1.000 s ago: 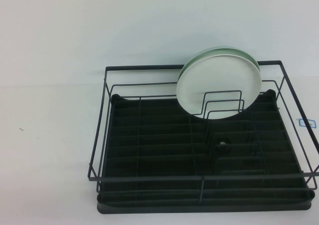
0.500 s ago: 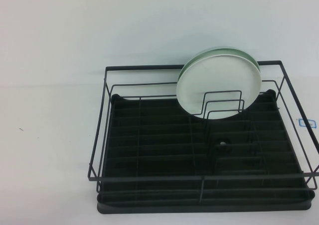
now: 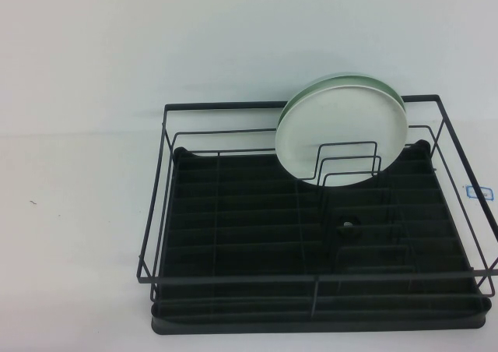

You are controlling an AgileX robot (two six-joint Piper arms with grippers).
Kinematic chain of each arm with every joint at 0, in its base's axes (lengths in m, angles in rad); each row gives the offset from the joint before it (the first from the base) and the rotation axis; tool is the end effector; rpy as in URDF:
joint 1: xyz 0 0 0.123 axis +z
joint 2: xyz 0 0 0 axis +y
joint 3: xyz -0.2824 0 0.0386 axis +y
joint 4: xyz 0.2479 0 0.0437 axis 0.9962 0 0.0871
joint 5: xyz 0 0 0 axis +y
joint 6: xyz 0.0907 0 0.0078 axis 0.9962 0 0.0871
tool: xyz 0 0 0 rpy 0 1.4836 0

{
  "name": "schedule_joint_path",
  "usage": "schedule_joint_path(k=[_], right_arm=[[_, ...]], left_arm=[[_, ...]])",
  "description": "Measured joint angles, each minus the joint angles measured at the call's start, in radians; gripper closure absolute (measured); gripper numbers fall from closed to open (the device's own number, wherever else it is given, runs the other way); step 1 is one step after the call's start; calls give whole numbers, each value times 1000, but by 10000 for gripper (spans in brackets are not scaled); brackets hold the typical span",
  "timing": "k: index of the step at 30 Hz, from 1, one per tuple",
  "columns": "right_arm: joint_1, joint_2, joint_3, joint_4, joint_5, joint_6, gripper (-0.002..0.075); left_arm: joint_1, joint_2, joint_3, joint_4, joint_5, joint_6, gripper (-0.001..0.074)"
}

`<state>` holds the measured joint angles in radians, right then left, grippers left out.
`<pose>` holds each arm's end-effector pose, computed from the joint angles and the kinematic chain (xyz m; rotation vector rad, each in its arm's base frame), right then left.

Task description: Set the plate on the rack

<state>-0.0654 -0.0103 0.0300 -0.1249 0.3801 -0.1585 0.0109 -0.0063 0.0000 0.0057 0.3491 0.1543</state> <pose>0.0521 -0.0076 0.1696 -0.1655 1.8824 -0.2763 0.0530 0.0008 0.1819 0.1345 1.8231 0.1220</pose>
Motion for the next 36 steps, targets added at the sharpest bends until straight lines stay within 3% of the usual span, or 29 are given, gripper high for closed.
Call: schedule_joint_path(k=[19, 36], right_arm=[[0, 0, 0, -3, 0, 0, 708], [0, 0, 0, -2, 0, 4, 708]], left_arm=[[0, 0, 0, -208, -19, 11, 735], [0, 0, 0, -205, 4, 91, 735]])
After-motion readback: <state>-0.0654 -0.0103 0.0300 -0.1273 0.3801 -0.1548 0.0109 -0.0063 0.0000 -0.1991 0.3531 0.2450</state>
